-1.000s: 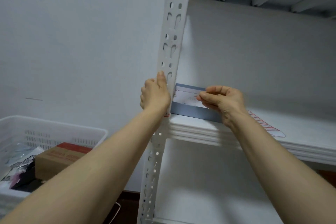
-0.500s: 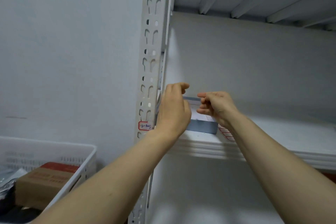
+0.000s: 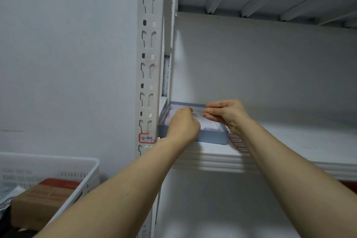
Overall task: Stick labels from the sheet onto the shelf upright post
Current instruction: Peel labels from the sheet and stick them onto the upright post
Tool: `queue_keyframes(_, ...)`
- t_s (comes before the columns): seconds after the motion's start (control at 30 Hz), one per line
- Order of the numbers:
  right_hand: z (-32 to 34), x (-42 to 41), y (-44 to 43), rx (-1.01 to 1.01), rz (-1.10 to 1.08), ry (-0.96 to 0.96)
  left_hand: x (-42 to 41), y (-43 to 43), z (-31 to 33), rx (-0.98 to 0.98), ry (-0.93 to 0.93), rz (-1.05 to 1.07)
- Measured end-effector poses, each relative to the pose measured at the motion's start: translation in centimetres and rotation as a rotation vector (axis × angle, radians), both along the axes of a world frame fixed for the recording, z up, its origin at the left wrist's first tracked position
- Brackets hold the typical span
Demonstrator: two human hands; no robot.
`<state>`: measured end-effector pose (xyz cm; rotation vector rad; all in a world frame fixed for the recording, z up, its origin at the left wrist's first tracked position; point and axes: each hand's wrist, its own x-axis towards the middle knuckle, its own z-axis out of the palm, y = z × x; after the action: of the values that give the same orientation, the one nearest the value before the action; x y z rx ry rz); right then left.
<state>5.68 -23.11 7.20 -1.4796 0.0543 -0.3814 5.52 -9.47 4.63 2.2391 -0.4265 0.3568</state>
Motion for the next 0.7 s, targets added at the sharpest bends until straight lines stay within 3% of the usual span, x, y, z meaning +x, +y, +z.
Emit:
queue_keyframes(0.47,0.0,1.8,0.4,-0.129,-0.054,-0.043,0.3,0.3,0.5,0.043,0.013,0.021)
queue_keyframes(0.7,-0.2,2.9,0.8,-0.495,-0.175,-0.018,0.4,0.4,0.6,0.050,0.032,0.006)
